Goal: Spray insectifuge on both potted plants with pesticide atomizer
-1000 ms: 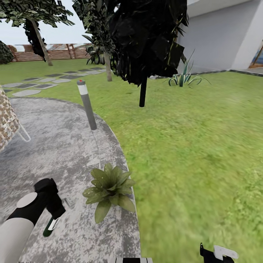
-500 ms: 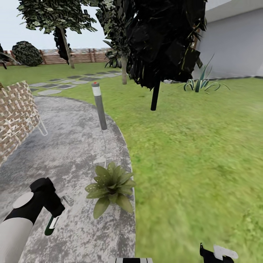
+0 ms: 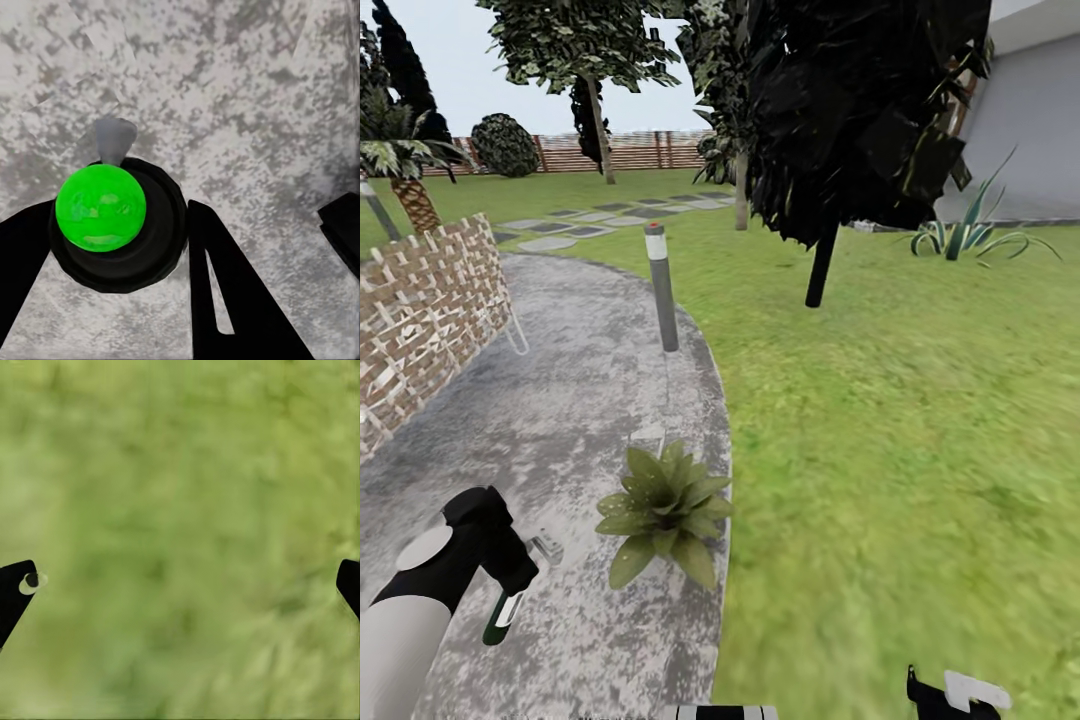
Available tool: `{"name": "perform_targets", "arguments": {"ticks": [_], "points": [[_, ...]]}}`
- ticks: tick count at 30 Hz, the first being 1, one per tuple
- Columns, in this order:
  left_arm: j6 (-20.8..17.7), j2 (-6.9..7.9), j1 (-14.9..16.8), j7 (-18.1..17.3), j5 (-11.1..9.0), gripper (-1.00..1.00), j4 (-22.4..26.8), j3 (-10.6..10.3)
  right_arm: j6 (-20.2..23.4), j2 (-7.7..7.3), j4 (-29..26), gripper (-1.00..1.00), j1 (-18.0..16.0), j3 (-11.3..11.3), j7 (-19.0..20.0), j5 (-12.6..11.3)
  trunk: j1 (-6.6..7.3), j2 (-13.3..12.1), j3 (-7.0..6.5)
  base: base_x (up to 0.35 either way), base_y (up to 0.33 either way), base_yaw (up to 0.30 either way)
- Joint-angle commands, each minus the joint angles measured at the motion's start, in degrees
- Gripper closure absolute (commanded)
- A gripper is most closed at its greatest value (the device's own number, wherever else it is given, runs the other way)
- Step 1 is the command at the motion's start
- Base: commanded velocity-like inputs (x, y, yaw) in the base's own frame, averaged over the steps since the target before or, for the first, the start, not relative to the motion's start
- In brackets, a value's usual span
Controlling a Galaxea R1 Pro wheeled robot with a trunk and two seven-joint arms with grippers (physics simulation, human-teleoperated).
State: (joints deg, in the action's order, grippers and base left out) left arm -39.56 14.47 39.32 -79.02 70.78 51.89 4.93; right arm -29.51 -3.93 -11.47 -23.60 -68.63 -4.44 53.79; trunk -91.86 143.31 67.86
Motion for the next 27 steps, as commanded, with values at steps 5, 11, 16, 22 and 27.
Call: {"name": "perform_targets", "arguments": {"ticks": [5, 11, 16, 22, 27], "points": [[-0.6, -0.12, 0.1, -0.5, 0.2, 1.0, -0.4, 0.0, -0.2, -0.03, 0.1, -1.0, 0.0, -0.3, -0.4, 0.6, 0.01, 0.0, 0.05, 0.139, -0.252, 0.273], [-0.4, -2.04, 0.0, -0.5, 0.6, 1.0, -0.6, -0.2, -0.2, -0.03, 0.1, -1.0, 0.0, -0.3, -0.4, 0.6, 0.01, 0.0, 0.05, 0.224, -0.206, 0.266], [-0.4, -2.27, 0.0, -0.2, 0.7, 1.0, -0.6, -0.2, -0.2, -0.03, 0.1, -1.0, 0.0, -0.3, -0.4, 0.6, 0.01, 0.0, 0.05, 0.067, -0.264, 0.034], [-0.4, -2.26, 0.0, -0.1, 0.7, 1.0, -0.6, -0.2, -0.2, -0.03, 0.1, -1.0, 0.0, -0.3, -0.4, 0.6, 0.01, 0.0, 0.05, -0.024, -0.277, 0.001], [-0.4, -2.26, 0.0, -0.1, 0.7, 1.0, -0.5, -0.1, -0.2, -0.03, 0.1, -1.0, 0.0, -0.3, -0.4, 0.6, 0.01, 0.0, 0.05, -0.157, -0.257, 0.0]]}}
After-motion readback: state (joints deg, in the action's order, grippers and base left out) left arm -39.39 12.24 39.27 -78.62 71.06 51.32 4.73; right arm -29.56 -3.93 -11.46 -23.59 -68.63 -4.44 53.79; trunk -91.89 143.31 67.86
